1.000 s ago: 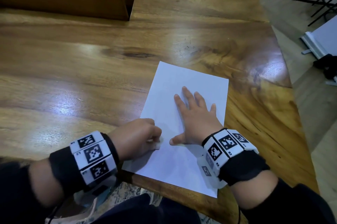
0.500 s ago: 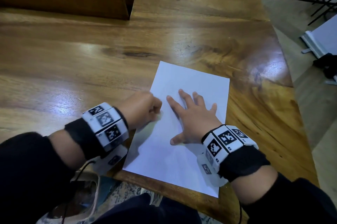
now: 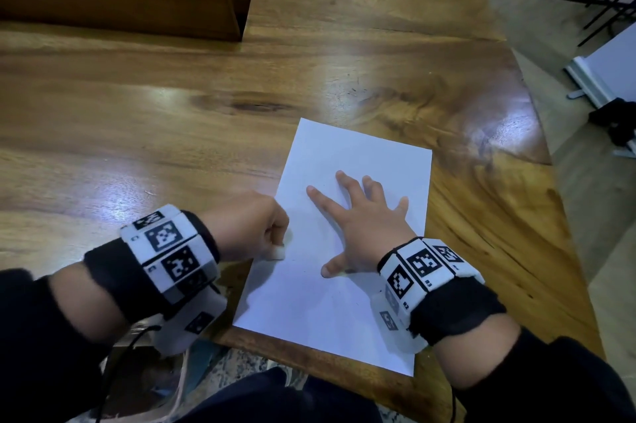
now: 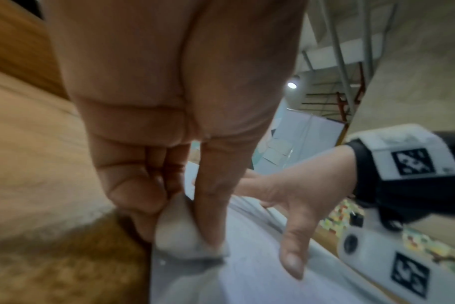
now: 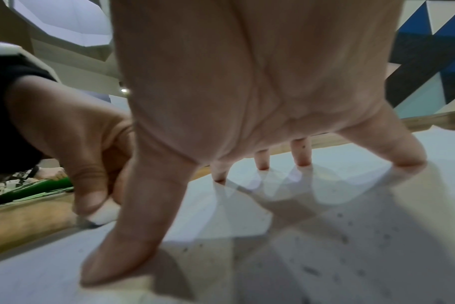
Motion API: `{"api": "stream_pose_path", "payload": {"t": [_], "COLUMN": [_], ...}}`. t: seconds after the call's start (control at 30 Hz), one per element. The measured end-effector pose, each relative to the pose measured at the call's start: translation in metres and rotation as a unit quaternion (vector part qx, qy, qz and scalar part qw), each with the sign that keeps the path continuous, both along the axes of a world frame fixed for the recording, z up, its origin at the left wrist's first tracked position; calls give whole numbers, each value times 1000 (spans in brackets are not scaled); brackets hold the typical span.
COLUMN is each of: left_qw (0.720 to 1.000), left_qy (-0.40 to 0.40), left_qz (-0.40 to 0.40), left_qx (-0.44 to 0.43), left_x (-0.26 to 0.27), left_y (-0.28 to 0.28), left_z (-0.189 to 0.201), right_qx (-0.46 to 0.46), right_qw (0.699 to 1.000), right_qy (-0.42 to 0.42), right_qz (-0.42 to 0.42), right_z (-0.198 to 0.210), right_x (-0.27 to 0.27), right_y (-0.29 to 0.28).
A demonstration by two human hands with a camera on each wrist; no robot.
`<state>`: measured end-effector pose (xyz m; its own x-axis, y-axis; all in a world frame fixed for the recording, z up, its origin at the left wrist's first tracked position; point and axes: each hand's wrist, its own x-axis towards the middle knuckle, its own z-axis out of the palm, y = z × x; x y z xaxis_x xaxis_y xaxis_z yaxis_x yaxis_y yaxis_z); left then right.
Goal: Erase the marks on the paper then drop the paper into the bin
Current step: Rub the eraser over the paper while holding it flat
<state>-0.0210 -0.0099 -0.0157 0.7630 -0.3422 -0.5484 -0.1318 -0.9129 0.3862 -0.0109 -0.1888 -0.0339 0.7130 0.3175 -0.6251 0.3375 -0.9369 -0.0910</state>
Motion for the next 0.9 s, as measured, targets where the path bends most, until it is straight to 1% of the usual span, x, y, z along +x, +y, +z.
{"api": "stream_pose_path", "payload": {"t": [0.03,0.07,0.17,0.27,0.3,0.37,0.43,0.47,0.5,0.53,0.6,0.67,0.7,0.77,0.83,0.9], "left_qw": [1000,1000,991,987,990,998,999,998,999,999,995,988,986,984,988,995], "left_qy": [-3,-22,-102,-124,-114,-52,28,48,43,17,-62,-122,-136,-136,-99,-44], "left_qz": [5,21,82,80,65,16,-23,-25,-14,8,57,68,66,55,12,-44], "left_qx": [0,-4,-38,-57,-55,-37,-12,-8,-14,-25,-58,-63,-68,-98,-115,-82], "left_x": [5,11,29,14,5,-11,-11,-5,4,14,31,32,25,-1,-26,-36], "left_y": [0,-2,-6,-3,-1,4,7,6,4,0,-9,-14,-13,-6,3,7], "left_z": [1,1,-6,-10,-10,-7,-2,-1,-1,-2,-6,-12,-16,-20,-21,-19], "right_qx": [1,1,1,2,4,4,2,2,2,1,-2,-5,-5,0,2,2], "right_qw": [1000,1000,1000,1000,1000,1000,1000,1000,1000,1000,1000,1000,1000,1000,1000,1000], "right_qy": [-1,-1,0,0,0,1,1,1,0,0,0,0,0,-2,-5,-5], "right_qz": [0,0,-1,-1,-2,-1,-2,-3,-3,-2,-2,0,0,-2,-1,0], "right_z": [0,0,0,1,1,0,0,0,0,0,-1,0,0,-1,-1,-1], "right_x": [0,0,0,0,0,0,0,0,0,0,0,0,0,0,0,0], "right_y": [0,0,0,0,0,0,0,0,0,0,0,0,0,0,0,0]}}
